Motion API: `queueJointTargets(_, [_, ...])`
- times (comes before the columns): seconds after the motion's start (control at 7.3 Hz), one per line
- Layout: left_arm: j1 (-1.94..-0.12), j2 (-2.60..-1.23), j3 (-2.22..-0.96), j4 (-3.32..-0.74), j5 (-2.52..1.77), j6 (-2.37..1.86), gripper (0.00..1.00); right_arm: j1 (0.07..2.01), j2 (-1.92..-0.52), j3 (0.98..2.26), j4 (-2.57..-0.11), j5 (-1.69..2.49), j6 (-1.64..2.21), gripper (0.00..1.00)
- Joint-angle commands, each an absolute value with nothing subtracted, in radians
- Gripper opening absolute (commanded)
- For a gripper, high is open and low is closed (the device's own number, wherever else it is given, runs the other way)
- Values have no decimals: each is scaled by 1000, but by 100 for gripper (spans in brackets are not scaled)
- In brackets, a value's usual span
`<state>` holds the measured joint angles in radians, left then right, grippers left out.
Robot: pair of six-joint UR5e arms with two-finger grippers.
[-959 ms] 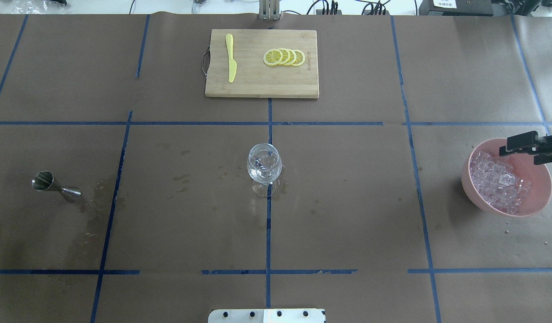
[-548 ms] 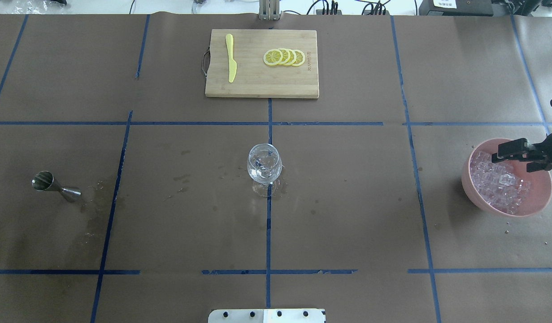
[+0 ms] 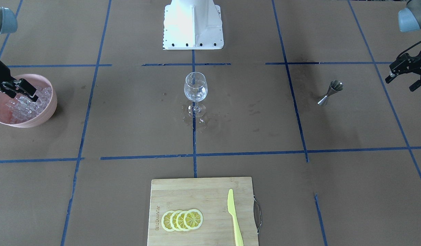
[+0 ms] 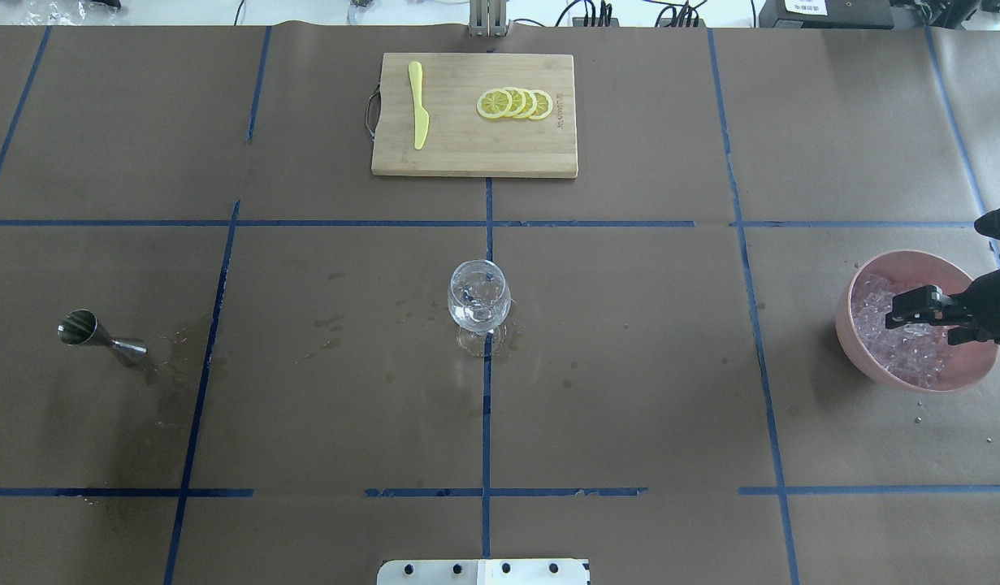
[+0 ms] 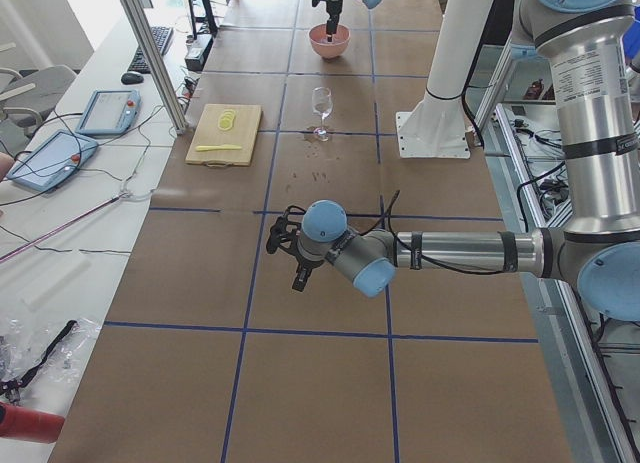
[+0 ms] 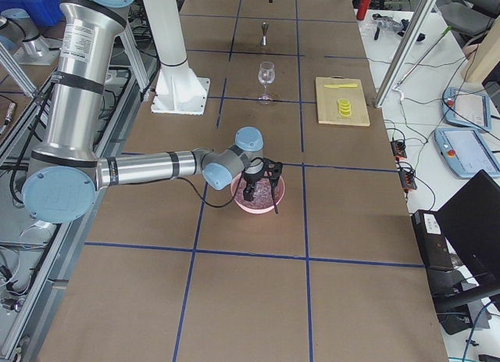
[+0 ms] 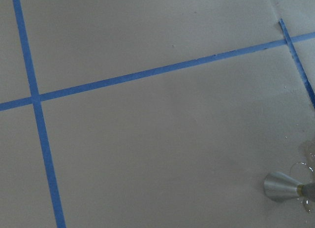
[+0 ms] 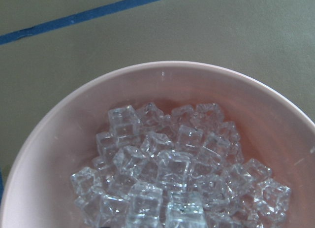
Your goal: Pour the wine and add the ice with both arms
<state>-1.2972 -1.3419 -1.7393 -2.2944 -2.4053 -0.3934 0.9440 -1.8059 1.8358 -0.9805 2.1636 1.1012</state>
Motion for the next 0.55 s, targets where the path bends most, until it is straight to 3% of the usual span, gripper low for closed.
queueJointTargets(0.0, [-1299, -1345, -1761, -2283, -2407, -396, 100, 942, -1816, 1835, -977, 2163, 1101, 0])
queueJointTargets(0.41, [-1310, -1333, -1801, -2284, -2399, -396, 100, 946, -1806, 1853, -976, 2164, 1097, 0])
